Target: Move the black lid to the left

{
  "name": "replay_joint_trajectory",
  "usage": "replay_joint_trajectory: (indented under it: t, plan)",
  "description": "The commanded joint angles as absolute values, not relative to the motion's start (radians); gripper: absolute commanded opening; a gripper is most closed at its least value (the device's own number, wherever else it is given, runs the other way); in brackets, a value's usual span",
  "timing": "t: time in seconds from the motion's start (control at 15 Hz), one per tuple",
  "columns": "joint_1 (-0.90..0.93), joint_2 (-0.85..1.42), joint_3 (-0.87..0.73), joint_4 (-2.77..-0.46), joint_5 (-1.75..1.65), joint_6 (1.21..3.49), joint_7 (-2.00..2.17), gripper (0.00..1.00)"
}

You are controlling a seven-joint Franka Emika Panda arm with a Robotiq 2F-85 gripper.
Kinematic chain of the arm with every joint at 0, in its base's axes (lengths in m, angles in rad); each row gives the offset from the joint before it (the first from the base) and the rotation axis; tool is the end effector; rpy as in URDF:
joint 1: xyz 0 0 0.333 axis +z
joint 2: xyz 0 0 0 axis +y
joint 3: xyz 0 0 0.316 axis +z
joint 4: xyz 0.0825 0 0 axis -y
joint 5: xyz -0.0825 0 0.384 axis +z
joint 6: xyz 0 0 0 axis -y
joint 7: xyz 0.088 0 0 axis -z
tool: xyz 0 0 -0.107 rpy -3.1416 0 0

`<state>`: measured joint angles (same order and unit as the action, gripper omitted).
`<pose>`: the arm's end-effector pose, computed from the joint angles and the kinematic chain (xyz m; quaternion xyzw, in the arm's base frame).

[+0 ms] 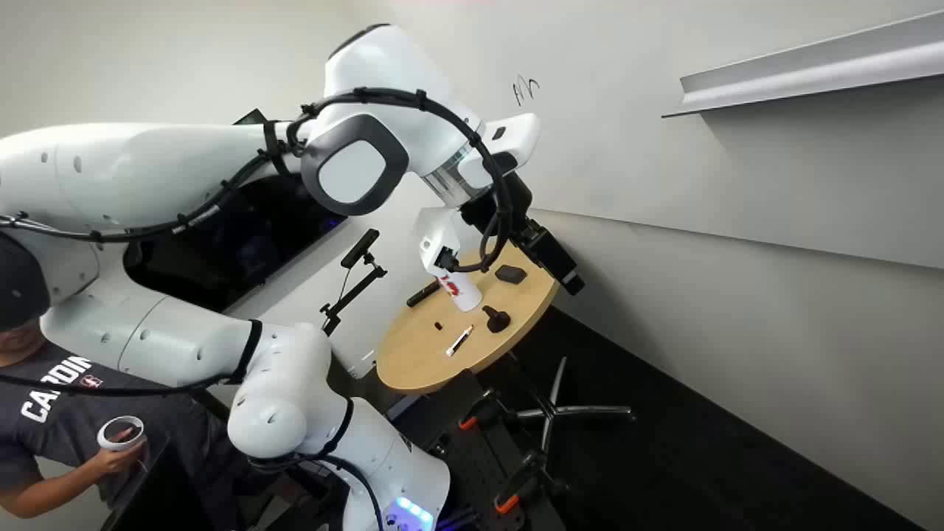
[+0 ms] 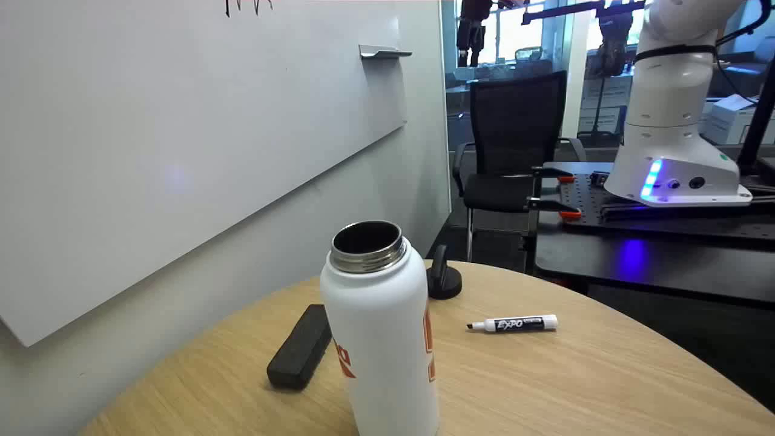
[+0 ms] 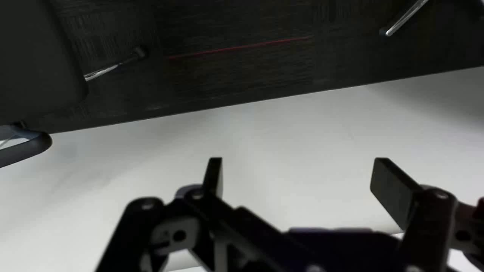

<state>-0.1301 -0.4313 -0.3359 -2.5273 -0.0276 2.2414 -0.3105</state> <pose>0.3755 -0.1914 0.4302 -0.9946 0.0595 -0.0791 0.0309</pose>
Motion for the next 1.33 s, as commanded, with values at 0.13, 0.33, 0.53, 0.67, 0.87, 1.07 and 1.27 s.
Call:
replay_joint_trajectory:
  t: [0.13, 0.33, 0.53, 0.67, 0.87, 1.07, 1.27]
  plan:
    - [-0.150, -0.428, -0.317, -2.526, -0.017, 2.239, -0.319, 1.00]
    - [-0.150, -0.428, -0.317, -2.526, -0.017, 2.239, -0.319, 1.00]
    - [-0.146, -0.445, -0.299, -2.537, -0.037, 2.240, -0.325, 1.00]
    - [-0.113, -0.487, -0.265, -2.565, -0.050, 2.207, -0.379, 1.00]
    - [-0.067, -0.538, -0.180, -2.618, -0.065, 2.171, -0.401, 1.00]
    - [0.014, -0.601, -0.083, -2.667, -0.061, 2.124, -0.397, 1.00]
    - [0.120, -0.667, 0.000, -2.705, -0.052, 2.081, -0.403, 1.00]
